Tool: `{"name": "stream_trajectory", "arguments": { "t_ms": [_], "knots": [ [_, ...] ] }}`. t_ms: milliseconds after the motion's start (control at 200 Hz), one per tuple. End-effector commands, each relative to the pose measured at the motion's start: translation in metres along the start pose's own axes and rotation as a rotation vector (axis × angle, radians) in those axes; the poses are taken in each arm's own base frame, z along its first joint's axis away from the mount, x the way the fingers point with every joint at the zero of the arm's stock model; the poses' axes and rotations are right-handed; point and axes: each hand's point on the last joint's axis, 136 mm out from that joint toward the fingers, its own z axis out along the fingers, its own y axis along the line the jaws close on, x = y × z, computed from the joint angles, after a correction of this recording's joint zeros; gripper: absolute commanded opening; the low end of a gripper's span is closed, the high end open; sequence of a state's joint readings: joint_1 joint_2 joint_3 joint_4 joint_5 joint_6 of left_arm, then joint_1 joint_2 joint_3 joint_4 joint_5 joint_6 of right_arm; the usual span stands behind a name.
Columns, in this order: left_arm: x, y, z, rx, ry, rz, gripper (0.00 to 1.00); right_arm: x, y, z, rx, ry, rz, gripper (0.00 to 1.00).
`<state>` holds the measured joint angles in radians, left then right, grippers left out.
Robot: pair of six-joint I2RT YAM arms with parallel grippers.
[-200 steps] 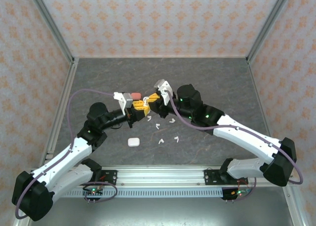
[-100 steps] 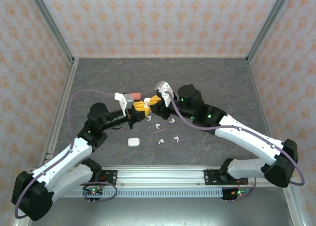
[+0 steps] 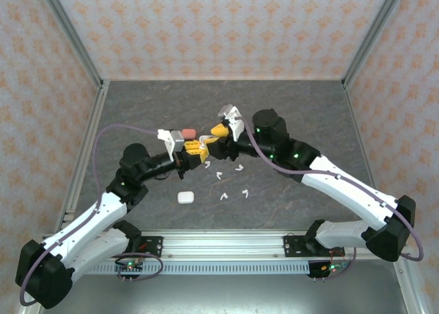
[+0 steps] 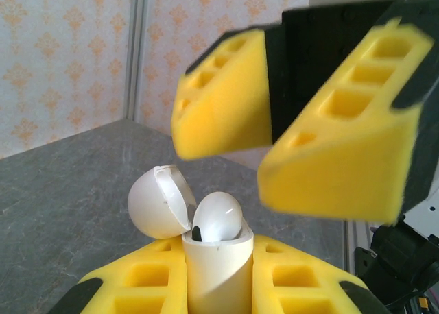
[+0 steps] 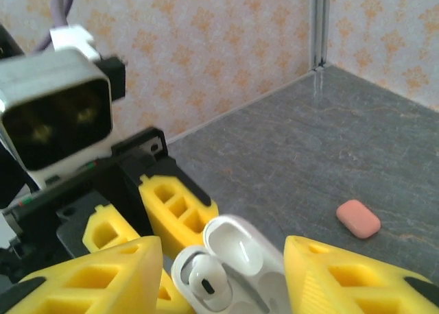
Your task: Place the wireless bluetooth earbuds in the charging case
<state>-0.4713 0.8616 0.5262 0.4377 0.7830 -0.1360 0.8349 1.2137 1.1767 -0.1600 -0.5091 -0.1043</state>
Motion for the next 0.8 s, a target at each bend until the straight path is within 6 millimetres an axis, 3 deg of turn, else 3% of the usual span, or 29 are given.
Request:
{"name": "stream_trajectory", "arguments": {
  "t_ms": [0,75,155,255,345,570,796],
  "knots": [
    [-0.004,-0.001,-0.004,-0.014,-0.023,0.048,0.0,-0.037,-0.007,-0.028,0.043,-0.106,0.06,0.52],
    [-0.003,0.0,-0.006,-0.025,-0.022,0.052,0.0,-0.035,-0.033,-0.037,0.15,-0.112,0.127,0.53],
    [-0.006,-0.003,-0.008,-0.02,-0.032,0.061,0.0,-0.021,-0.067,-0.044,0.264,-0.093,0.229,0.54],
    [-0.012,-0.007,-0.012,-0.013,-0.046,0.075,0.0,0.01,-0.109,-0.046,0.368,-0.062,0.395,0.54],
    [-0.019,-0.013,-0.016,-0.001,-0.064,0.089,0.0,0.045,-0.131,-0.036,0.414,0.007,0.484,0.53],
    [-0.038,-0.028,-0.025,0.032,-0.115,0.119,0.0,0.122,-0.139,0.024,0.363,0.231,0.602,0.52],
    [-0.051,-0.038,-0.033,0.047,-0.15,0.137,0.0,0.181,-0.135,0.079,0.382,0.426,0.617,0.52]
  ]
}}
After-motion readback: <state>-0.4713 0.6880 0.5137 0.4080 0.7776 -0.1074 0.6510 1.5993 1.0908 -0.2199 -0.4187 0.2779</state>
